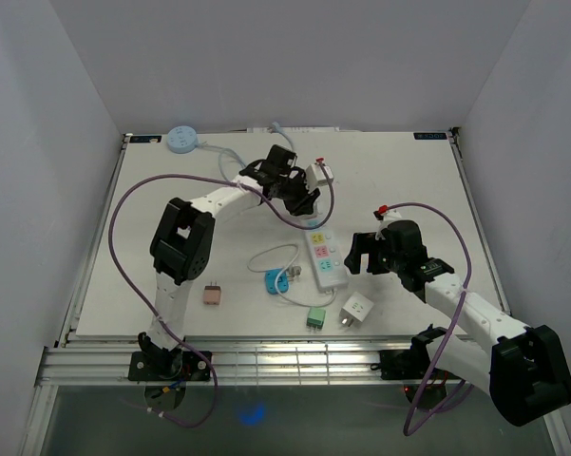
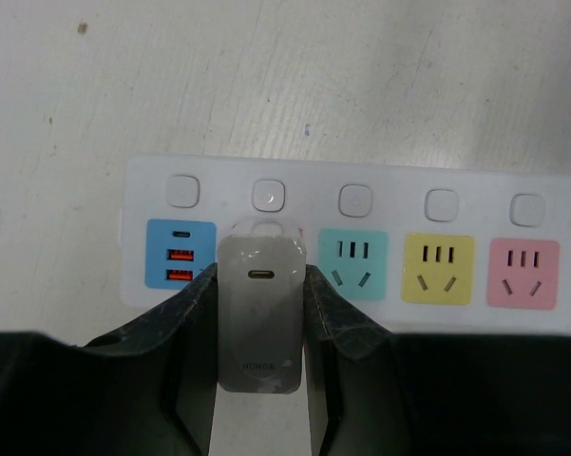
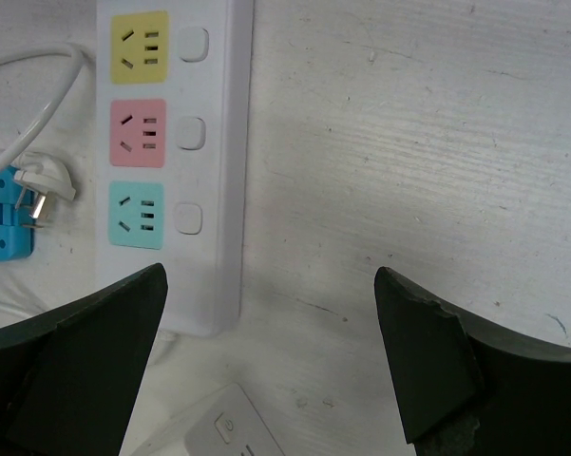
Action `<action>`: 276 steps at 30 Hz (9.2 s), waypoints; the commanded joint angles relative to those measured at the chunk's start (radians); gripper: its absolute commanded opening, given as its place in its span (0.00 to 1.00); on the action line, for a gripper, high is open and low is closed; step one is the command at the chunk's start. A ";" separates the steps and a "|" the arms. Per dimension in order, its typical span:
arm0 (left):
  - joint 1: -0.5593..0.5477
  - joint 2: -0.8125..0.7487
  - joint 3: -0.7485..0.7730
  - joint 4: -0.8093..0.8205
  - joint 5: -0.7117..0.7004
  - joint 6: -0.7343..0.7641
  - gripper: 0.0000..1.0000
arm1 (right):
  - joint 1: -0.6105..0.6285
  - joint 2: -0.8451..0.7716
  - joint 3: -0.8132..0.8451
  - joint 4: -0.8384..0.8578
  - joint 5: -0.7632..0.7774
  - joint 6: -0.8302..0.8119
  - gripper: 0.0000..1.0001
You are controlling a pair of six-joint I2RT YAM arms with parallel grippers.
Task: Insert the plug
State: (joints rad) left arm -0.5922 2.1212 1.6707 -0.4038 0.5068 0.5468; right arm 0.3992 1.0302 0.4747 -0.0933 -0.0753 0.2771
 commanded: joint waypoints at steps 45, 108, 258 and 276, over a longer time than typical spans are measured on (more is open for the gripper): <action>-0.018 0.094 0.030 -0.268 -0.019 -0.010 0.00 | -0.011 0.007 -0.005 0.046 -0.027 -0.013 0.95; -0.023 -0.415 -0.133 -0.178 -0.407 -0.356 0.98 | -0.026 -0.022 -0.018 0.046 -0.027 -0.004 0.93; -0.376 -0.727 -0.835 0.545 -0.432 -0.677 0.34 | 0.110 0.106 0.347 -0.197 -0.396 0.140 0.83; -0.408 -0.823 -0.933 0.668 -0.390 -0.650 0.35 | 0.107 0.123 0.311 -0.082 -0.501 0.217 0.22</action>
State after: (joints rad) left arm -0.9924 1.3670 0.7574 0.1970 0.0910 -0.1173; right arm 0.5102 1.1492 0.7918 -0.2379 -0.5198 0.4740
